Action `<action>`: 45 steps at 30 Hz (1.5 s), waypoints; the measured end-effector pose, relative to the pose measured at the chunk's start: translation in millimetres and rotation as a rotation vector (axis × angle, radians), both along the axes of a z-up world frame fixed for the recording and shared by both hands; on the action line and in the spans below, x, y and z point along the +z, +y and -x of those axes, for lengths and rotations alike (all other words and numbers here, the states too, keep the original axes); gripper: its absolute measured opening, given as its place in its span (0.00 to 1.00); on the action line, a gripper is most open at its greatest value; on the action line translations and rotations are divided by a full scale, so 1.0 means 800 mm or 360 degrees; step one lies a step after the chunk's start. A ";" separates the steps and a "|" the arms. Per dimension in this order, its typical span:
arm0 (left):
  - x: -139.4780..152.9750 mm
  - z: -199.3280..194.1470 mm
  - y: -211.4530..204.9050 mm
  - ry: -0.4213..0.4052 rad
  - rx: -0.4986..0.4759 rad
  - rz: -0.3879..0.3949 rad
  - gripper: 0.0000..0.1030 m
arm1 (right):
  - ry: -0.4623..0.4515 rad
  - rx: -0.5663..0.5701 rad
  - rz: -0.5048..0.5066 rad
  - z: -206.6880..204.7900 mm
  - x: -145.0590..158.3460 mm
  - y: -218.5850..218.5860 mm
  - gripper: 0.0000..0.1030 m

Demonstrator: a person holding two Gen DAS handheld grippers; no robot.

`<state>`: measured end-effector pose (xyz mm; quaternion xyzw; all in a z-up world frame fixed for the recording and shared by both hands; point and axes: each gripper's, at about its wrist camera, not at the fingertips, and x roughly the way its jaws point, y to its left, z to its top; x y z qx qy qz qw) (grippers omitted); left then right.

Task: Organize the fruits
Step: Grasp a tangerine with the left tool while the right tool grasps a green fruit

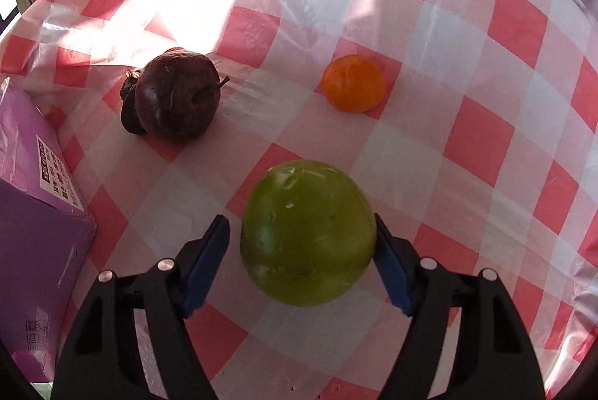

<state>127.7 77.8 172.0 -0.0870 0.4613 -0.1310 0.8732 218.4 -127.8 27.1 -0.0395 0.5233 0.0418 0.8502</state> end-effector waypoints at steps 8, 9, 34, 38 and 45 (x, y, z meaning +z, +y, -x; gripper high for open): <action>-0.029 -0.076 -0.089 0.0040 -0.0178 -0.0114 0.90 | -0.0047 -0.0034 -0.0110 0.039 -0.002 -0.047 0.60; -0.038 -0.090 -0.108 0.0049 -0.0235 -0.0148 0.90 | -0.0041 -0.0063 -0.0125 0.048 -0.003 -0.058 0.60; -0.198 -0.220 -0.263 0.0127 -0.0527 -0.0511 0.40 | -0.0069 -0.0231 -0.0199 0.125 -0.010 -0.135 0.61; -0.198 -0.208 -0.247 0.0139 -0.0551 -0.0462 0.40 | -0.0068 -0.0236 -0.0161 0.122 -0.012 -0.133 0.61; -0.197 -0.152 -0.211 0.0215 -0.0581 -0.0355 0.40 | -0.0021 -0.0241 -0.0135 0.107 -0.019 -0.112 0.60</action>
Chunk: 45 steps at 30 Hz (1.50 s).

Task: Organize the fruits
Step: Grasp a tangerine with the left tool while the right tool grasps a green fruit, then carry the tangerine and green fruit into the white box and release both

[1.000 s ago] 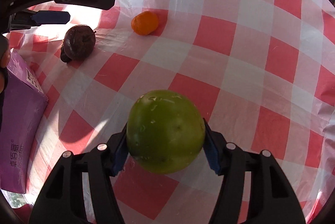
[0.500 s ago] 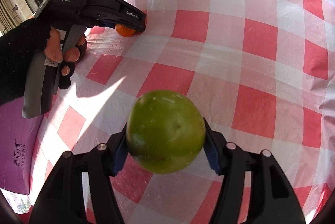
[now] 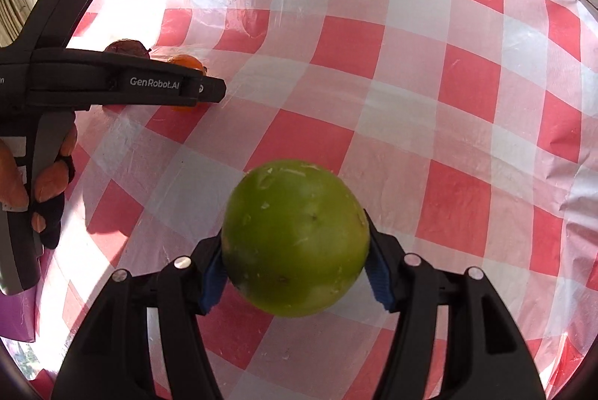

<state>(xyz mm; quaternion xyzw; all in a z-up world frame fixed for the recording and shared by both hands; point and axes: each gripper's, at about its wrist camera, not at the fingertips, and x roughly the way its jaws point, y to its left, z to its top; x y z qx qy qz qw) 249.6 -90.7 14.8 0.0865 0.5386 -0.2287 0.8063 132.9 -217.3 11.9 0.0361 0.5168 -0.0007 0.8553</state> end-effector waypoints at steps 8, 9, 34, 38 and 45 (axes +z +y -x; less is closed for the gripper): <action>0.050 0.088 0.053 0.0012 -0.0035 0.0178 0.40 | 0.0091 -0.0273 -0.0351 0.052 0.014 -0.011 0.60; 0.064 0.103 0.052 0.0000 -0.0057 0.0196 0.40 | 0.0106 -0.0294 -0.0368 0.060 0.014 -0.010 0.60; 0.200 0.186 0.403 -0.0386 0.0485 0.0461 0.40 | -0.0198 0.0219 -0.0392 0.042 0.193 0.242 0.60; 0.186 0.194 0.453 -0.0364 0.0617 0.0436 0.40 | -0.0216 0.0420 -0.0388 0.024 0.214 0.316 0.60; 0.145 0.211 0.496 -0.0181 0.0687 0.0256 0.40 | -0.0089 0.0704 -0.0279 0.016 0.193 0.414 0.60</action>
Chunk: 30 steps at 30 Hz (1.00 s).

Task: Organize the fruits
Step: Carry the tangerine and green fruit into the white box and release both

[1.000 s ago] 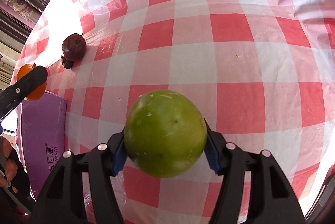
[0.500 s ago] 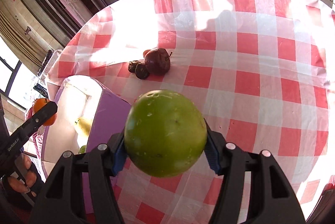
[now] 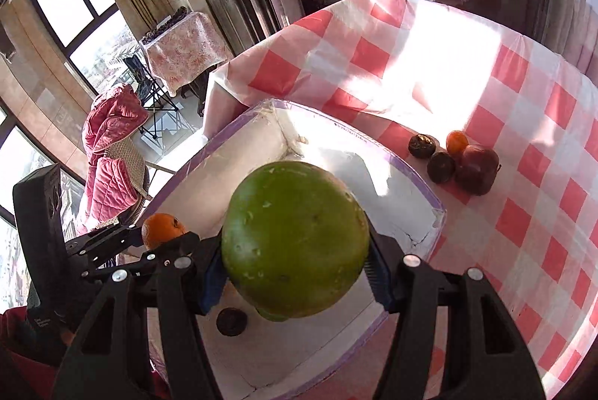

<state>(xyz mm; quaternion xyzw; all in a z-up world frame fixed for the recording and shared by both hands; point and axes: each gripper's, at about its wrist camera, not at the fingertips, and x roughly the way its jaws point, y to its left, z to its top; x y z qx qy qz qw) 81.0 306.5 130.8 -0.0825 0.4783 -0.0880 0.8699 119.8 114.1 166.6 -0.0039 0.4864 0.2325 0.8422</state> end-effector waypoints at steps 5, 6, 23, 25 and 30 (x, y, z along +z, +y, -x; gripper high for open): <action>-0.028 0.008 0.011 0.0170 -0.0027 -0.0085 0.40 | 0.0114 0.0163 0.0168 -0.002 -0.041 0.045 0.60; -0.032 0.011 0.013 0.0195 -0.0032 -0.0100 0.40 | 0.0139 0.0175 0.0198 -0.004 -0.049 0.050 0.60; -0.100 0.028 -0.013 0.0546 -0.0199 -0.0275 0.40 | 0.0393 0.0309 0.0631 0.005 -0.146 0.108 0.60; -0.101 0.028 -0.017 0.0544 -0.0213 -0.0303 0.40 | 0.0365 0.0328 0.0672 0.008 -0.148 0.114 0.60; -0.102 0.028 -0.027 0.0542 -0.0271 -0.0362 0.40 | 0.0362 0.0310 0.0652 0.014 -0.151 0.122 0.60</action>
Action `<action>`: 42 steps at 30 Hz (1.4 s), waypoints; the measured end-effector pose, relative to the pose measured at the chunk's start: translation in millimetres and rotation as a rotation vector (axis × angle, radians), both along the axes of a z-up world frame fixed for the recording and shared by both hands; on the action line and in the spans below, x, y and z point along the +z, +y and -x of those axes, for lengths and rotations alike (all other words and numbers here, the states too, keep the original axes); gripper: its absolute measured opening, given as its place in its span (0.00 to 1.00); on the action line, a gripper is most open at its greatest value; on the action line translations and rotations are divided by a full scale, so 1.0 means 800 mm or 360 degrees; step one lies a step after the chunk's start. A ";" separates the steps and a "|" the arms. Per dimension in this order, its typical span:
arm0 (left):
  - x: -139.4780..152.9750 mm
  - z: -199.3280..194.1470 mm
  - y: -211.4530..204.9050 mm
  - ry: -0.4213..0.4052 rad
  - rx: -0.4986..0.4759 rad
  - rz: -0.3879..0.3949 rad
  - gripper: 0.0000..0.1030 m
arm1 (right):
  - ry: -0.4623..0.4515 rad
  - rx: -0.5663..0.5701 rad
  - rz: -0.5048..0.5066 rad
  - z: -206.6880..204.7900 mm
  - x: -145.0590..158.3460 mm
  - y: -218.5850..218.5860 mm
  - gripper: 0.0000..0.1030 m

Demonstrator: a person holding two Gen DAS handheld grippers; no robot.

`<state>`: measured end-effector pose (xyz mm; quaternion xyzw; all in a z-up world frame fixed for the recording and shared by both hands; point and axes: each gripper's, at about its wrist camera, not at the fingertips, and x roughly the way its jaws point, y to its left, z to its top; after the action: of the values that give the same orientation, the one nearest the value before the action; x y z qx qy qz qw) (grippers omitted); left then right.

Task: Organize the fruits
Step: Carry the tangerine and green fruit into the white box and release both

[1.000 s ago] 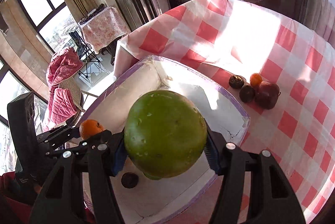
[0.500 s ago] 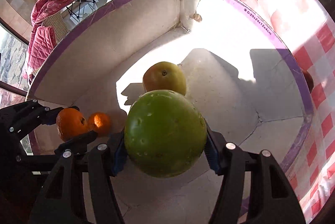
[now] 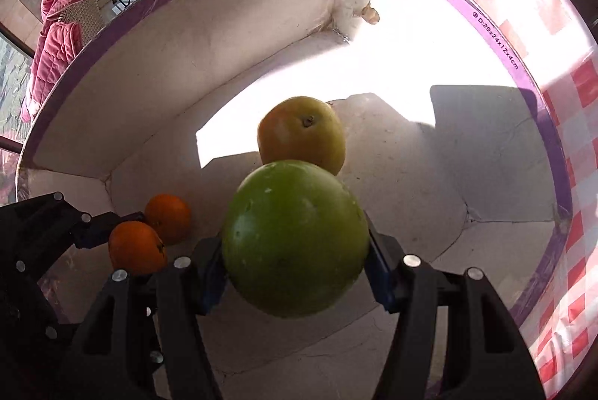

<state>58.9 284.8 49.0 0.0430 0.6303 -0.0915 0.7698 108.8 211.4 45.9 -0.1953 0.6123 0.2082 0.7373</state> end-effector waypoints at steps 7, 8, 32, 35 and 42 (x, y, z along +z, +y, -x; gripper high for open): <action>-0.003 0.002 0.005 0.0026 0.0010 -0.0028 0.40 | 0.0010 -0.0030 -0.0043 -0.014 0.001 0.006 0.60; -0.003 0.002 0.008 0.0033 0.0016 -0.0034 0.41 | 0.0007 -0.0035 -0.0043 -0.016 0.001 0.007 0.60; 0.009 0.006 -0.002 -0.0008 0.0084 -0.0056 0.82 | -0.0194 -0.0051 -0.0084 -0.037 0.021 0.019 0.78; 0.013 0.007 -0.003 0.0007 0.0077 -0.0058 0.85 | -0.0346 -0.0078 -0.0106 -0.032 0.046 0.005 0.78; 0.045 0.013 -0.011 -0.0080 0.0122 -0.0042 0.85 | -0.0741 -0.0393 -0.0373 -0.030 0.150 -0.116 0.82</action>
<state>48.8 276.0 84.6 0.0312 0.6130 -0.0526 0.7877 132.7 118.5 165.6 -0.0751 0.4174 0.1357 0.8954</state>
